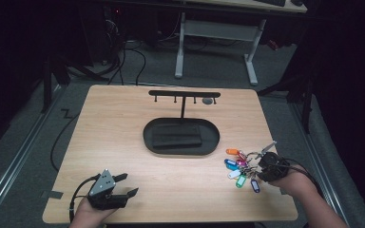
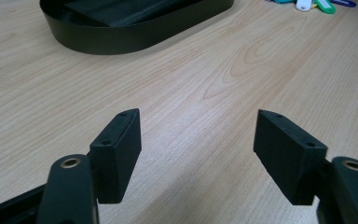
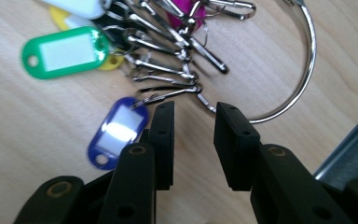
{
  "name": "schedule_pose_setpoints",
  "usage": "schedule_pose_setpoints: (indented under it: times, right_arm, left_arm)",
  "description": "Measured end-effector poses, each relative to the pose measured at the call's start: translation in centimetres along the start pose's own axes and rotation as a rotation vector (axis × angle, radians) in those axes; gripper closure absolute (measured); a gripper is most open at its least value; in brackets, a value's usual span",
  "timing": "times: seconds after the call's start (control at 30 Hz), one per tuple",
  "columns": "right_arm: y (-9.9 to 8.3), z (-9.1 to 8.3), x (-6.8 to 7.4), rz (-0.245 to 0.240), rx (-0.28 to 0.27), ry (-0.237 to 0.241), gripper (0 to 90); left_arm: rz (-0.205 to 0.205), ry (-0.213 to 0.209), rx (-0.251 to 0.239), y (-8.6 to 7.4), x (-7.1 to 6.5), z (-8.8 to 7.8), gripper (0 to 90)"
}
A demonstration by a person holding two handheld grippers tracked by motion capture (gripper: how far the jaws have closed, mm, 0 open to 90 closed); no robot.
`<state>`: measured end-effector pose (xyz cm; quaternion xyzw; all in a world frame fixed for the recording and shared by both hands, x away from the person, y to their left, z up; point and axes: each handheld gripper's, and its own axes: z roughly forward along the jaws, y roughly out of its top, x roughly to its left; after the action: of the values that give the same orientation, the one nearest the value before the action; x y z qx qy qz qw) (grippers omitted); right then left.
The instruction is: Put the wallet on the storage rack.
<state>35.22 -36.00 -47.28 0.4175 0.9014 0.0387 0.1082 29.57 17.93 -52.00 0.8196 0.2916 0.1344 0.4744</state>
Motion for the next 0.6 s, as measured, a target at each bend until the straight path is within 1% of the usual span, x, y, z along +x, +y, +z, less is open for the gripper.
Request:
schedule_pose_setpoints:
  times: [0.03,0.07,0.1,0.13,0.17,0.23,0.3,0.33,0.4,0.43,0.47,0.53,0.6]
  right_arm:
    - [0.2,0.1,-0.1,-0.007,0.016,-0.007,68.7]
    - [0.5,0.3,-0.2,-0.018,0.022,0.000,68.0]
    - [0.7,0.5,-0.2,-0.034,0.035,-0.004,67.4]
    - [1.0,0.7,-0.1,-0.046,0.056,-0.010,67.1]
    - [1.2,1.0,-0.1,-0.069,0.075,-0.005,66.8]
    - [1.5,1.4,-0.1,-0.107,0.104,-0.013,66.8]
    - [1.9,1.6,0.0,-0.112,0.112,-0.002,66.7]
    - [2.1,1.7,0.0,-0.123,0.111,-0.002,66.9]
    - [2.6,1.6,0.1,-0.114,0.107,0.007,70.5]
    - [2.8,1.6,0.2,-0.120,0.104,0.013,72.0]
    - [3.0,1.6,0.4,-0.127,0.101,0.014,74.0]
    - [3.4,1.5,0.9,-0.140,0.104,0.029,76.7]
    - [3.6,1.4,1.5,-0.147,0.095,0.051,80.7]
  left_arm:
    - [0.000,-0.001,0.001,0.0,0.0,0.0,32.8]
    - [0.000,-0.003,0.004,0.0,0.0,0.0,32.8]
    - [0.000,-0.004,0.005,0.0,0.0,0.0,32.8]
    - [0.001,-0.005,0.003,-0.1,0.0,0.0,32.9]
    - [0.002,-0.005,0.003,-0.1,0.0,0.0,33.0]
    - [0.002,-0.005,0.003,-0.1,0.0,0.0,33.1]
    - [0.002,-0.008,0.002,-0.1,0.0,0.0,33.2]
    - [0.001,-0.008,0.002,-0.1,0.0,0.0,33.2]
    - [0.000,-0.009,0.000,-0.1,0.0,0.0,33.1]
    - [0.001,-0.009,-0.001,-0.1,0.0,0.0,33.1]
    - [0.002,-0.010,-0.002,-0.1,0.0,-0.1,33.2]
    - [0.004,-0.010,-0.001,-0.1,-0.1,-0.1,33.2]
    - [0.007,-0.014,-0.002,-0.1,-0.1,-0.1,33.2]
